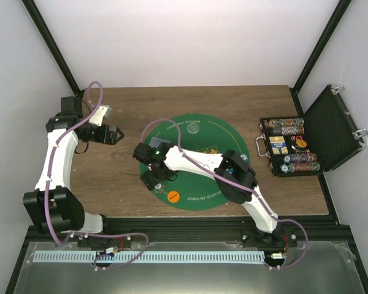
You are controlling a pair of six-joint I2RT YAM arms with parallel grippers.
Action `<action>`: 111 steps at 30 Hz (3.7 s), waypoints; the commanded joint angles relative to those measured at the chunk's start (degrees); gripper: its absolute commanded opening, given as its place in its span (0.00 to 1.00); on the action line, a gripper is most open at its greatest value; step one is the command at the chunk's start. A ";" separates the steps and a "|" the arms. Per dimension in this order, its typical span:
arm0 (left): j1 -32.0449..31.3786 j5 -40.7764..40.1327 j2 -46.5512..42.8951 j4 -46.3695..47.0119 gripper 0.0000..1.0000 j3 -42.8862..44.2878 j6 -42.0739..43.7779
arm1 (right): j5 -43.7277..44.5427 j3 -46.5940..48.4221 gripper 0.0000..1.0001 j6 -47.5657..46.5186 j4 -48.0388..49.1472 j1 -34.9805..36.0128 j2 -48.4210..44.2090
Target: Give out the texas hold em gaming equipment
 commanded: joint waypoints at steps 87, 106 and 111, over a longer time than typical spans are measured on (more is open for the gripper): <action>-20.63 1.16 36.01 -9.94 1.00 22.94 62.62 | -14.86 -23.93 1.00 -16.14 12.66 -29.42 -39.59; -23.63 -3.03 47.07 -2.63 1.00 26.85 64.79 | -15.18 -24.58 1.00 -17.26 13.01 -29.82 -35.88; -23.90 -3.40 48.33 -2.46 1.00 26.89 64.32 | -15.80 -24.13 1.00 -17.36 12.93 -29.96 -34.87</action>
